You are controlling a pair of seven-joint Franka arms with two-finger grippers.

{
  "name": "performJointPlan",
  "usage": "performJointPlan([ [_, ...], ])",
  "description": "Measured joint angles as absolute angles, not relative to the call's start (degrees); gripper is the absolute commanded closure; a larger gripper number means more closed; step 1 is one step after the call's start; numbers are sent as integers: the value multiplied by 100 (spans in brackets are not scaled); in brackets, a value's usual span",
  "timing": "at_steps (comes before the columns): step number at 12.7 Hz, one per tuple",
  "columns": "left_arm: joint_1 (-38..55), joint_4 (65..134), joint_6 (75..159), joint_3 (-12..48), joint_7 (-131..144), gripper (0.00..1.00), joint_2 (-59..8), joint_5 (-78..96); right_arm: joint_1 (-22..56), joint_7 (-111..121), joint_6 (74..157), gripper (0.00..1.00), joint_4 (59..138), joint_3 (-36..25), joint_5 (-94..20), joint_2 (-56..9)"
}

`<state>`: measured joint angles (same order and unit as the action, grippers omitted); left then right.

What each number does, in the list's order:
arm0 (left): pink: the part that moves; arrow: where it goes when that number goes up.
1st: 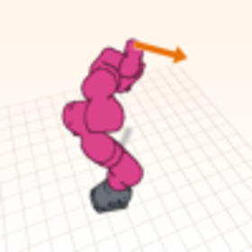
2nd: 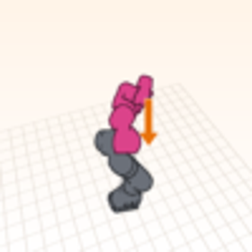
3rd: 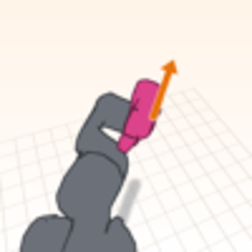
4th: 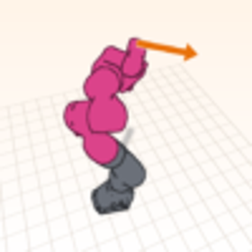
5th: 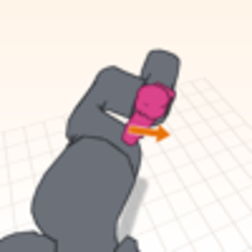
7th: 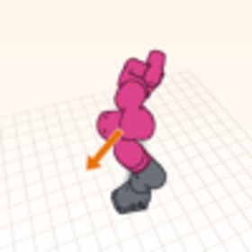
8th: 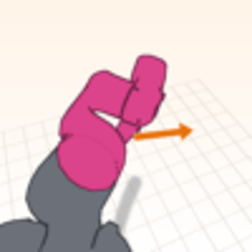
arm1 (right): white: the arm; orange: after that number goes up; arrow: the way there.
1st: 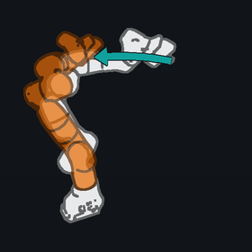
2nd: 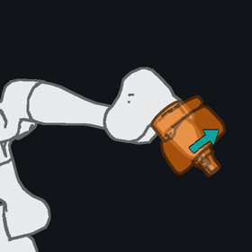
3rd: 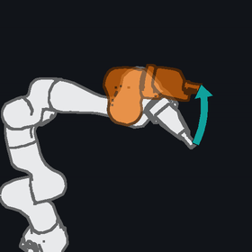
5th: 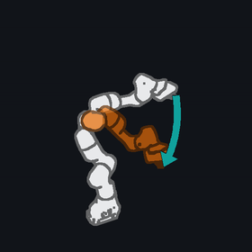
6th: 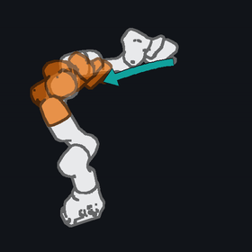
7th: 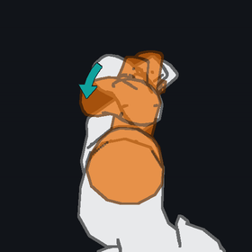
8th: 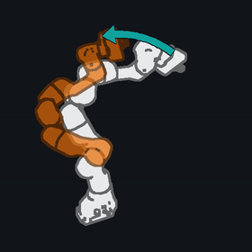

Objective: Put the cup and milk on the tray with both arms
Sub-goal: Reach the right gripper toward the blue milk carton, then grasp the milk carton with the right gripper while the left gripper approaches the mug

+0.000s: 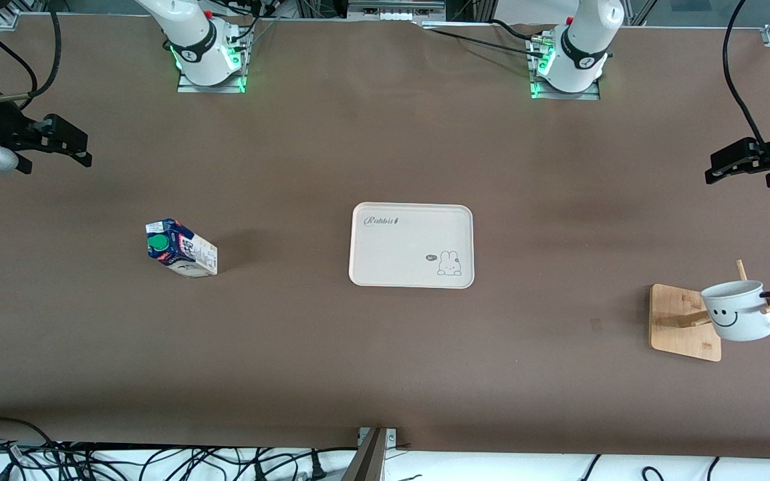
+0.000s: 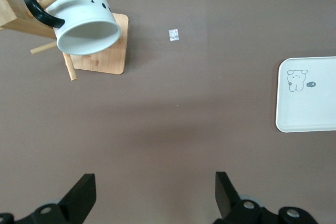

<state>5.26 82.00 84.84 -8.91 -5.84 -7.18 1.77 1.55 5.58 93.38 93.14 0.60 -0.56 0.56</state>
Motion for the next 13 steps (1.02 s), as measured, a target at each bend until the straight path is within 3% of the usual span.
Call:
performJointPlan([
  [5,526,8211,8484,-892,-584,0,-725,177,159,557,9342,0,9315,126,-44,8],
  [8,534,8226,8484,-882,-606,0,-769,177,178,442,9554,0,9390,184,18,-350],
  [13,734,8232,8832,-852,-615,0,-1169,177,339,43,11160,0,10116,204,25,-1380],
])
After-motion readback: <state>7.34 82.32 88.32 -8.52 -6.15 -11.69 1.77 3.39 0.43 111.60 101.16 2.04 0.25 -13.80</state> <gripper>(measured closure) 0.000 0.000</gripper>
